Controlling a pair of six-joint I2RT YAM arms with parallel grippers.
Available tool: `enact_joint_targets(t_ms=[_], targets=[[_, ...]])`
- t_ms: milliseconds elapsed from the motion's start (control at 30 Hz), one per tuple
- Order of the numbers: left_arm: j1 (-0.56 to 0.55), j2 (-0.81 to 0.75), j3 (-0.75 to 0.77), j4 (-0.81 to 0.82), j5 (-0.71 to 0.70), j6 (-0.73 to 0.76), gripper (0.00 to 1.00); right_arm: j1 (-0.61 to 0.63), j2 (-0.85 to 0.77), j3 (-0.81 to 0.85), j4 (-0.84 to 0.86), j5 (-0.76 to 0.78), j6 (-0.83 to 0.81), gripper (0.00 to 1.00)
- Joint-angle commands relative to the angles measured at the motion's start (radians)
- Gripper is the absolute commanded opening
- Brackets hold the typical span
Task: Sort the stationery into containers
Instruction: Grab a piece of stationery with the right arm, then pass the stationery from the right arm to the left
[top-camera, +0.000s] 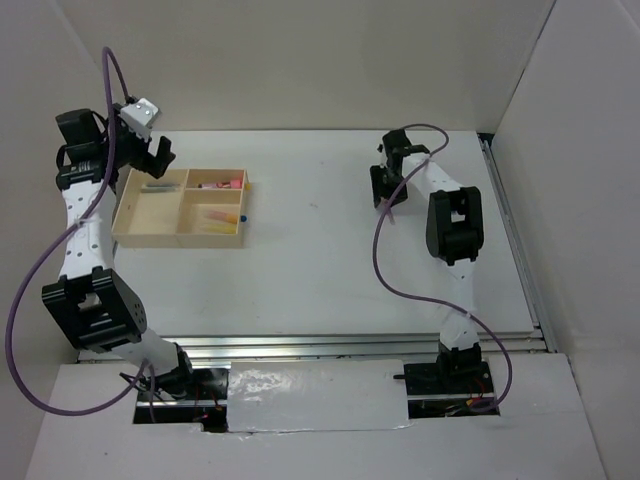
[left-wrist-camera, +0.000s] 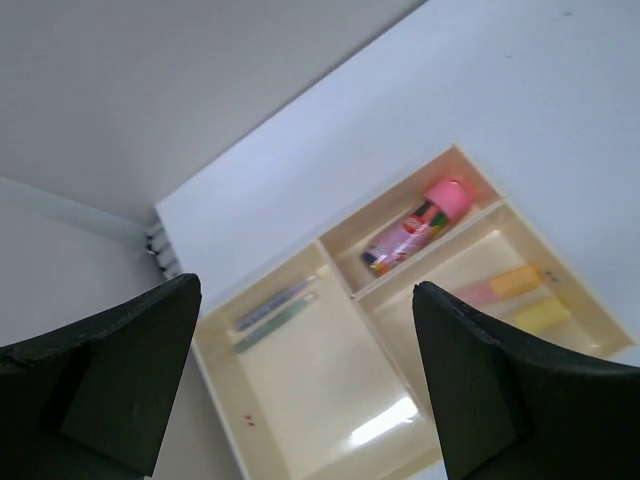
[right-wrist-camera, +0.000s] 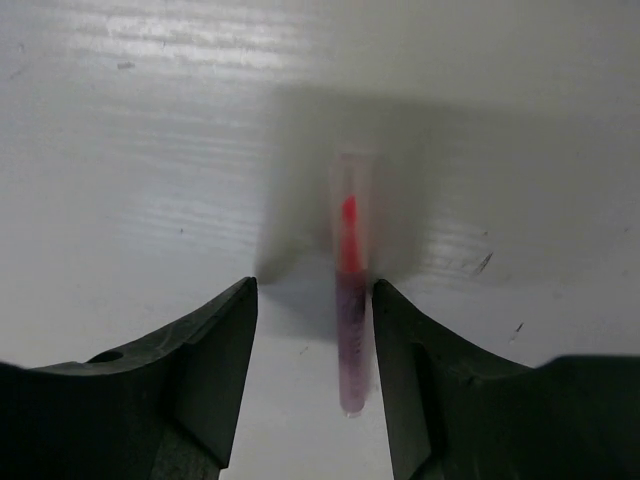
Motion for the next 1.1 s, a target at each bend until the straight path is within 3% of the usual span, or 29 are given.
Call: enact_joint_targets(t_ms=[0,167,267,300,367,467,500,533,567,633,667,700,800,933,1067], targets=[[-0.004,-0.059,-0.040,-0.025,0.084,-0.221,0.99,-0.001,0.060,0.107,-0.051,0.096,-0.047,0.56],[-0.024,-0.188,-0.131,-0.025,0.125,-0.250,0.99,0.000,0.105,0.156,-0.088,0.119,-0.063,0.44],[-0.061,-0.239,-0.166,-0.060,0.121,-0.234,0.99,-0.001,0.129,0.166,-0.096,0.132,-0.103,0.28],[-0.065,-0.252,-0.171,-0.075,0.125,-0.246,0.99,-0.001,0.123,0.161,-0.091,0.130,-0.106,0.15],[-0.078,-0.262,-0.183,-0.083,0.153,-0.311,0.99,-0.003,0.102,0.149,-0.088,0.115,-0.106,0.02],[-0.082,-0.277,-0.223,-0.069,0.304,-0.434,0.99,-0.013,0.000,0.097,-0.079,-0.021,-0.109,0.00],[-0.085,-0.298,-0.249,-0.040,0.358,-0.480,0.99,-0.015,-0.042,0.071,-0.062,-0.146,-0.106,0.00],[-0.099,-0.318,-0.283,0.101,0.400,-0.558,0.99,-0.020,-0.089,0.043,-0.047,-0.225,-0.108,0.00],[-0.114,-0.341,-0.382,0.211,0.415,-0.779,0.99,-0.020,-0.201,-0.013,0.007,-0.305,-0.096,0.00],[-0.191,-0.426,-0.485,0.527,0.385,-0.948,0.99,-0.023,-0.315,-0.120,0.082,-0.524,-0.045,0.00],[-0.223,-0.444,-0.554,0.578,0.306,-1.036,0.99,-0.024,-0.432,-0.161,0.181,-0.582,0.031,0.00],[-0.313,-0.475,-0.571,0.593,0.253,-1.048,0.99,-0.021,-0.481,-0.196,0.237,-0.686,0.080,0.00],[-0.500,-0.457,-0.555,0.551,0.094,-1.034,0.99,-0.004,-0.653,-0.356,0.471,-0.799,0.290,0.00],[-0.630,-0.383,-0.492,0.523,-0.009,-1.100,0.92,0.039,-0.817,-0.514,0.735,-0.830,0.473,0.00],[-0.705,-0.314,-0.409,0.498,-0.042,-1.108,0.91,0.085,-0.851,-0.523,0.763,-0.836,0.553,0.00]])
